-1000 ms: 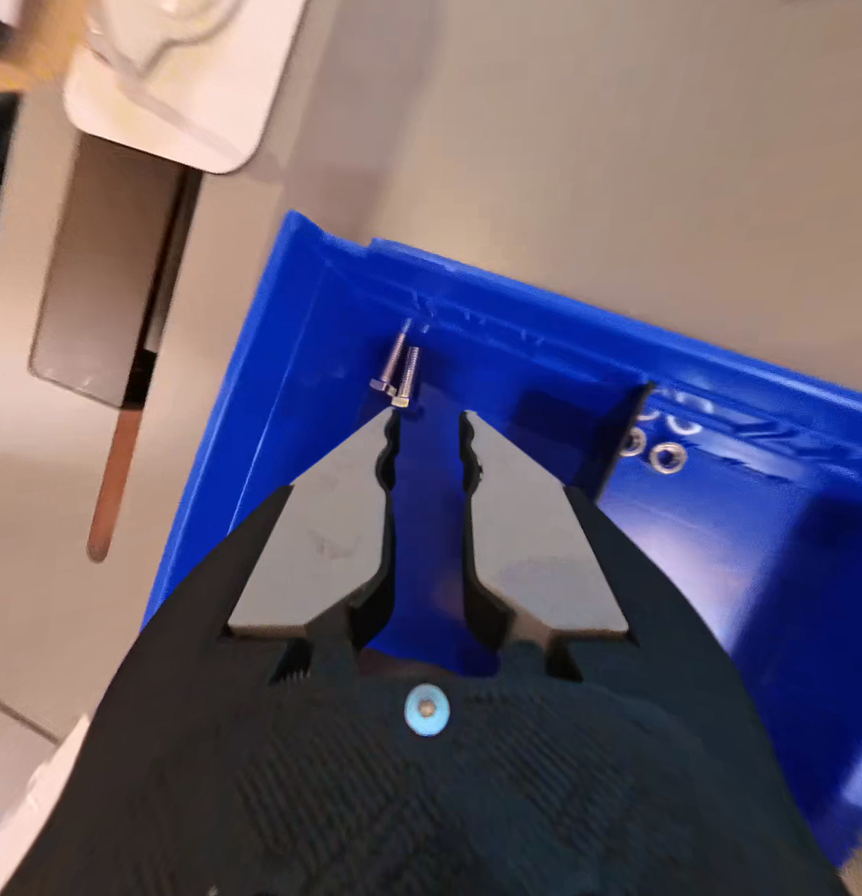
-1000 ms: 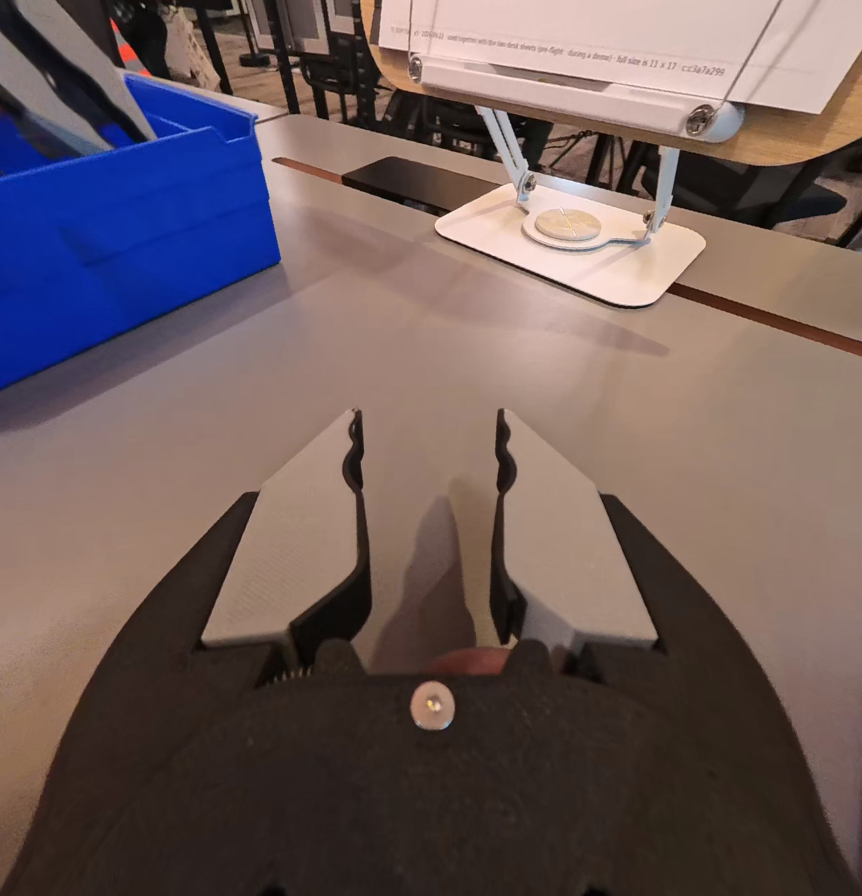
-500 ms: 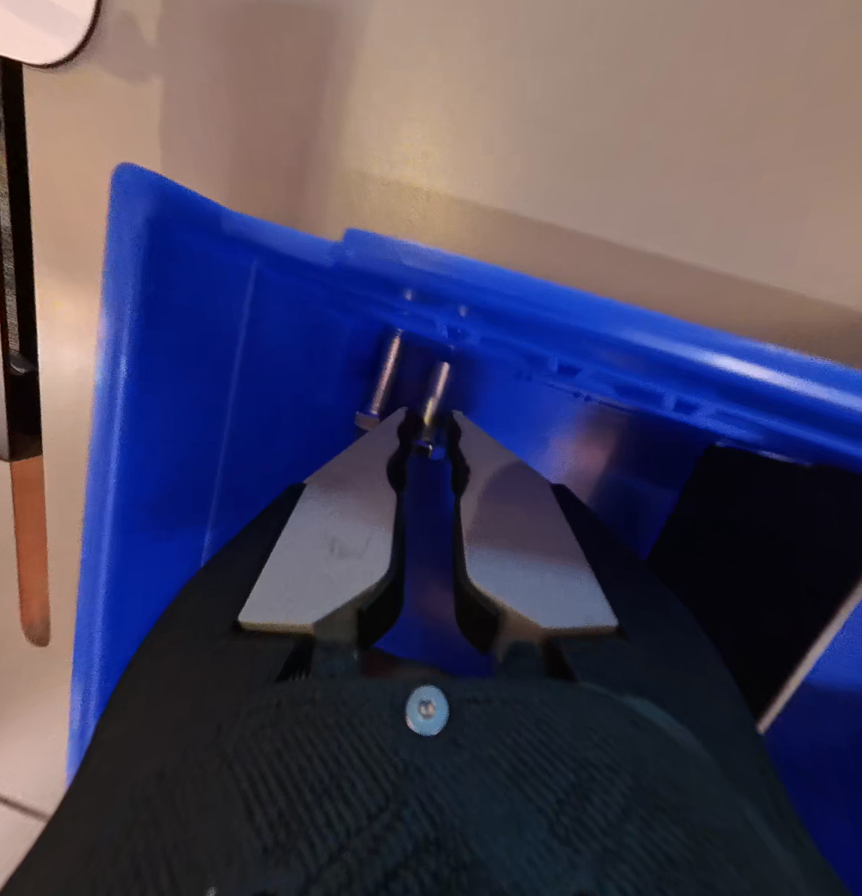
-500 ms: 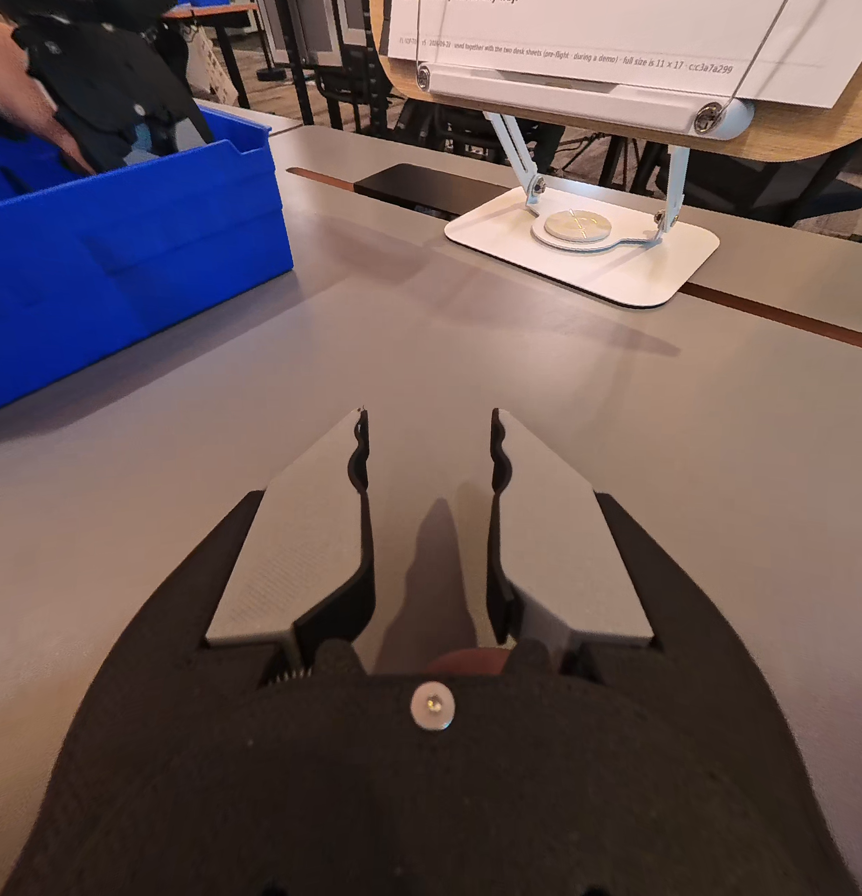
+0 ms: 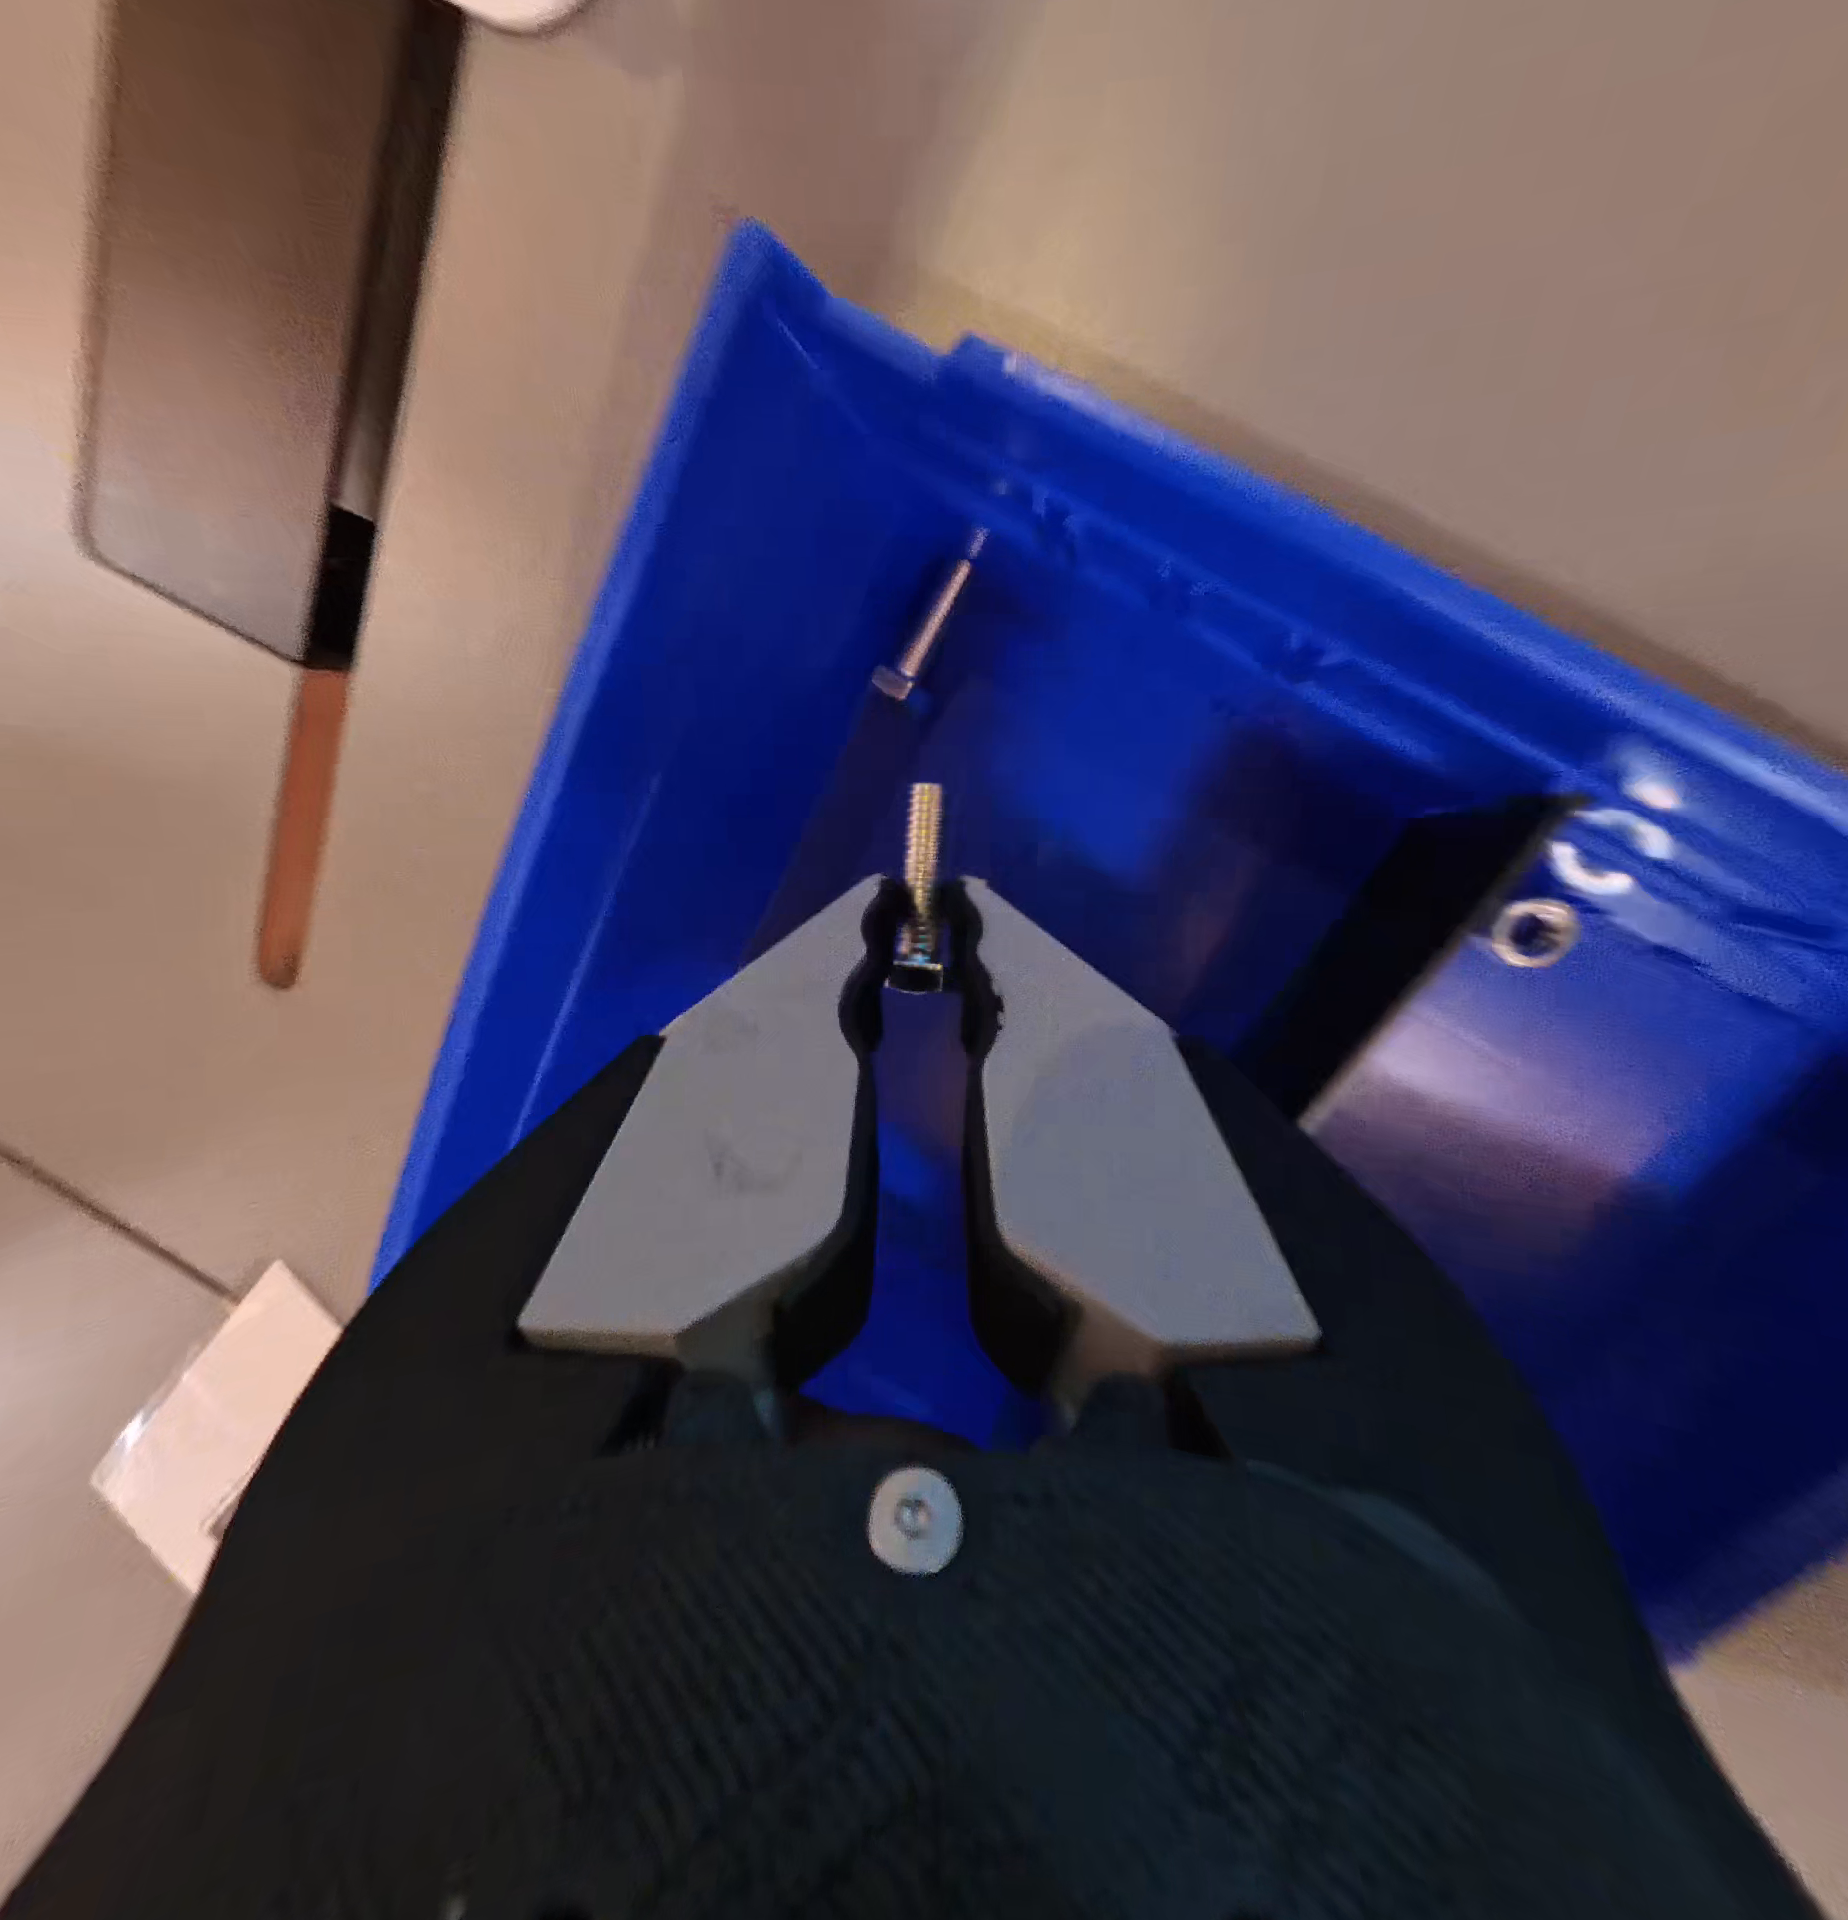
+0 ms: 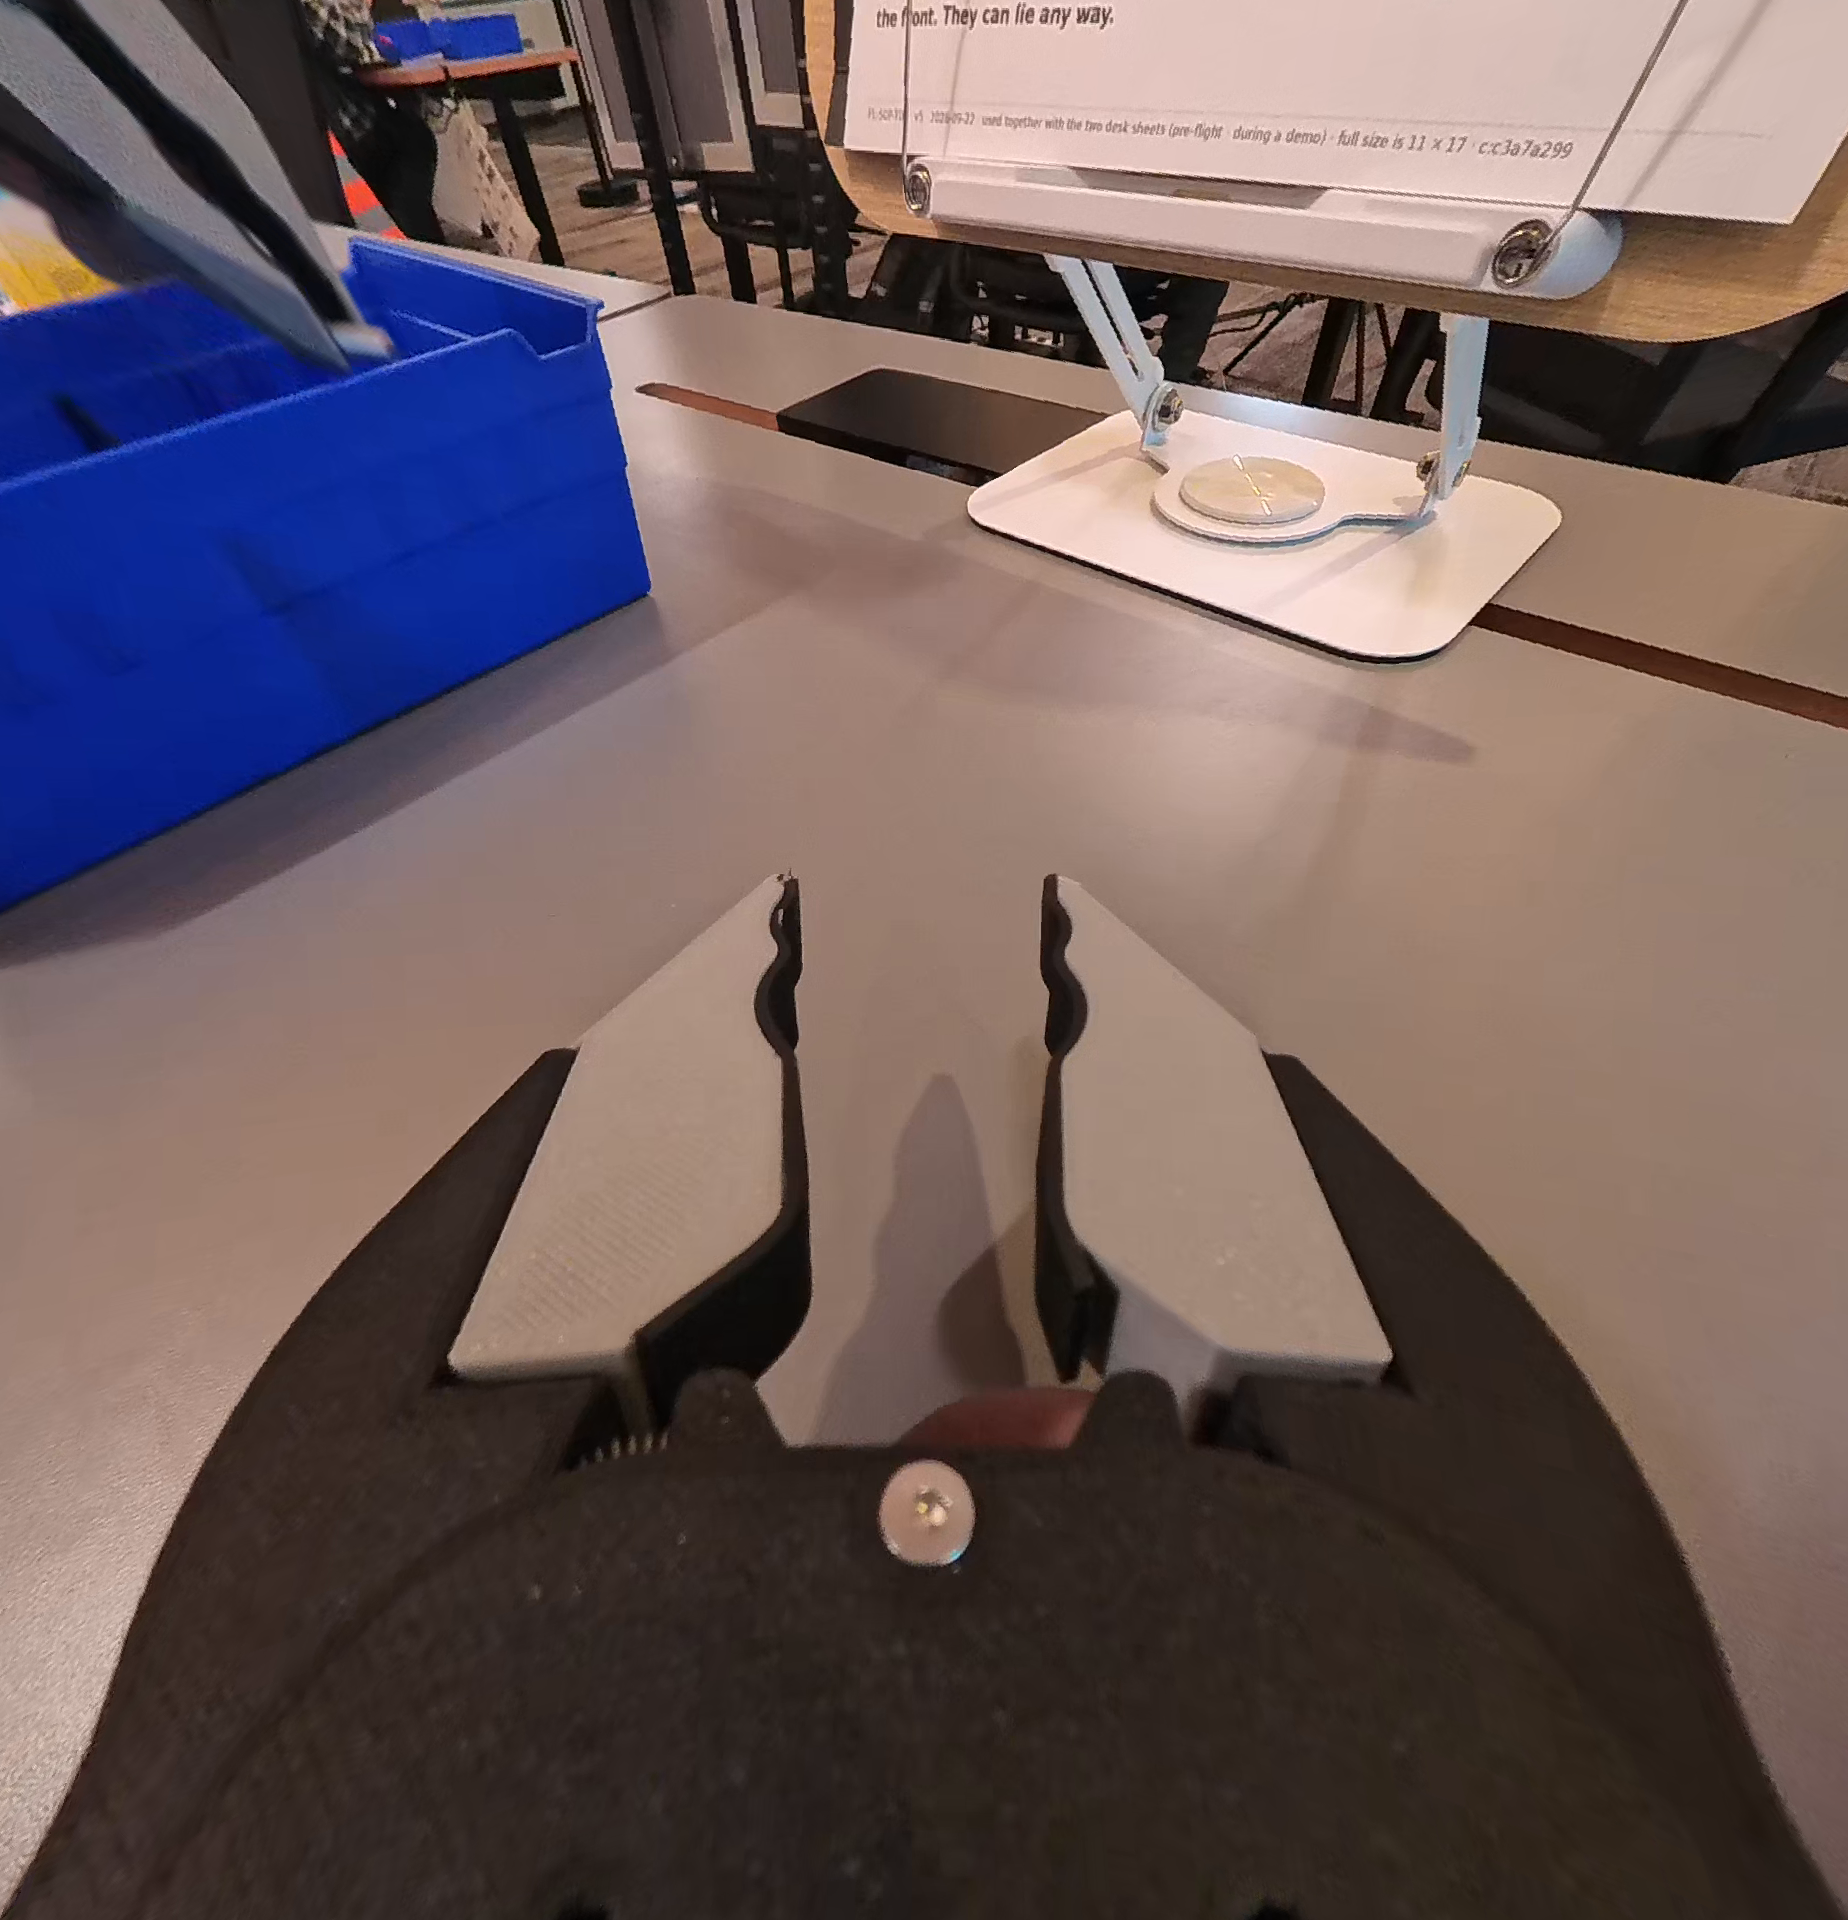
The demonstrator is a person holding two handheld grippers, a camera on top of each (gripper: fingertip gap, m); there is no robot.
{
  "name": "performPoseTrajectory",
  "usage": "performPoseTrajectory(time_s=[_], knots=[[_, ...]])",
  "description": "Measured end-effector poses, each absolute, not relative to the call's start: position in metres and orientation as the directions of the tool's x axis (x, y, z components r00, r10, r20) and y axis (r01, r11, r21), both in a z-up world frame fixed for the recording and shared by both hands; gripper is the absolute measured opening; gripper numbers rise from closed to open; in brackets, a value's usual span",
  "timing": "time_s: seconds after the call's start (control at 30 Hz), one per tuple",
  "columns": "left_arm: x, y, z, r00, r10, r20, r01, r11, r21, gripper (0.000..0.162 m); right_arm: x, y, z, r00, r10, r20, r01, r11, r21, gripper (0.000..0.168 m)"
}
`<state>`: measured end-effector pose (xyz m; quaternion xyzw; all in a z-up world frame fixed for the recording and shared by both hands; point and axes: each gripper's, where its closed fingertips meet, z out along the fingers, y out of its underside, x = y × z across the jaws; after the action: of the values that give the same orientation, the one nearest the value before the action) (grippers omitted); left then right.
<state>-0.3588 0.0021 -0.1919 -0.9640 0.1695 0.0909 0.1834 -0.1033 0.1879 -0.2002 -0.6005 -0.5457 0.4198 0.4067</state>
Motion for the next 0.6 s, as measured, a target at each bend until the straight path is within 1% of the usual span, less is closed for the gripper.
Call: performPoseTrajectory(time_s=[0.07,0.13,0.2,0.23,0.3,0.43,0.5,0.6], knots=[[-0.344,0.001,-0.154,0.933,-0.266,-0.243,-0.346,-0.849,-0.399,0.008,-0.103,0.188,-0.199,0.057,0.997,-0.057,0.308,-0.072,-0.949,0.043],[-0.315,0.007,-0.120,0.930,-0.276,-0.243,-0.361,-0.808,-0.466,0.008,-0.102,0.189,-0.196,0.063,0.996,-0.062,0.291,-0.078,-0.954,0.043],[-0.273,0.019,-0.101,0.919,-0.313,-0.242,-0.394,-0.766,-0.507,0.008,-0.102,0.192,-0.193,0.076,0.994,-0.076,0.272,-0.094,-0.958,0.043],[-0.248,0.024,-0.099,0.911,-0.344,-0.228,-0.413,-0.754,-0.511,0.008,-0.101,0.194,-0.192,0.082,0.993,-0.083,0.265,-0.102,-0.959,0.043],[-0.199,0.037,-0.109,0.890,-0.404,-0.213,-0.455,-0.744,-0.490,0.007,-0.099,0.199,-0.189,0.101,0.991,-0.085,0.253,-0.108,-0.961,0.043],[-0.119,0.065,-0.167,0.857,-0.485,-0.171,-0.510,-0.756,-0.410,0.007,-0.093,0.211,-0.187,0.147,0.988,-0.052,0.249,-0.088,-0.965,0.043],[-0.095,0.082,-0.196,0.867,-0.478,-0.141,-0.492,-0.780,-0.386,0.007,-0.091,0.216,-0.187,0.164,0.986,-0.031,0.254,-0.072,-0.964,0.043],[-0.080,0.103,-0.229,0.896,-0.426,-0.127,-0.440,-0.812,-0.383,0.007,-0.089,0.220,-0.187,0.181,0.983,-0.006,0.258,-0.054,-0.965,0.043]])
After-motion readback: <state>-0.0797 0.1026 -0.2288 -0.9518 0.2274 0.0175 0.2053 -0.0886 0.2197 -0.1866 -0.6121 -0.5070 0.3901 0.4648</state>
